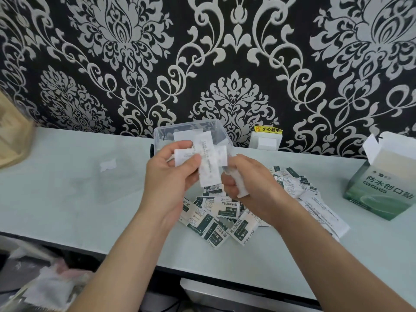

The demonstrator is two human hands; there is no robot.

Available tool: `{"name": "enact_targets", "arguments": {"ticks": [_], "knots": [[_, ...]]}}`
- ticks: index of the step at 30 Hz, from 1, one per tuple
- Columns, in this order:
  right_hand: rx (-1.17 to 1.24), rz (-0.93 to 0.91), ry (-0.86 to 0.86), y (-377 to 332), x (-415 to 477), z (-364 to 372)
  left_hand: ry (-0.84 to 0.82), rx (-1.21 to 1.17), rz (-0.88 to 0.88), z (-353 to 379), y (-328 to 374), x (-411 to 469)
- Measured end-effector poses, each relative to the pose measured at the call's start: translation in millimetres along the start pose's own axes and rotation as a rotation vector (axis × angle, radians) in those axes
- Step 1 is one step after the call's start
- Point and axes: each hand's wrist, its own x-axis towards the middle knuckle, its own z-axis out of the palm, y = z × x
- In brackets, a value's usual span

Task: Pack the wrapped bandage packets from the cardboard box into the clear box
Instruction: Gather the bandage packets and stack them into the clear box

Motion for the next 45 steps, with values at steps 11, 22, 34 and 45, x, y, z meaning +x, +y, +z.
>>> {"name": "enact_targets", "arguments": {"ticks": [11, 22, 34, 45], "knots": [[0.175, 0.087, -0.099, -9, -11, -2, -0.214, 0.322, 0.151, 22, -21, -5], [0.273, 0.114, -0.219, -5, -6, -12, -0.242, 0.401, 0.301, 16, -16, 4], [0.138, 0.176, -0.349, -8, -14, -13, -0.484, 0.546, 0.384, 17, -20, 4], [-0.007, 0.127, -0.261, -10, -10, -24, -0.442, 0.979, 0.579, 6, -18, 10]]}}
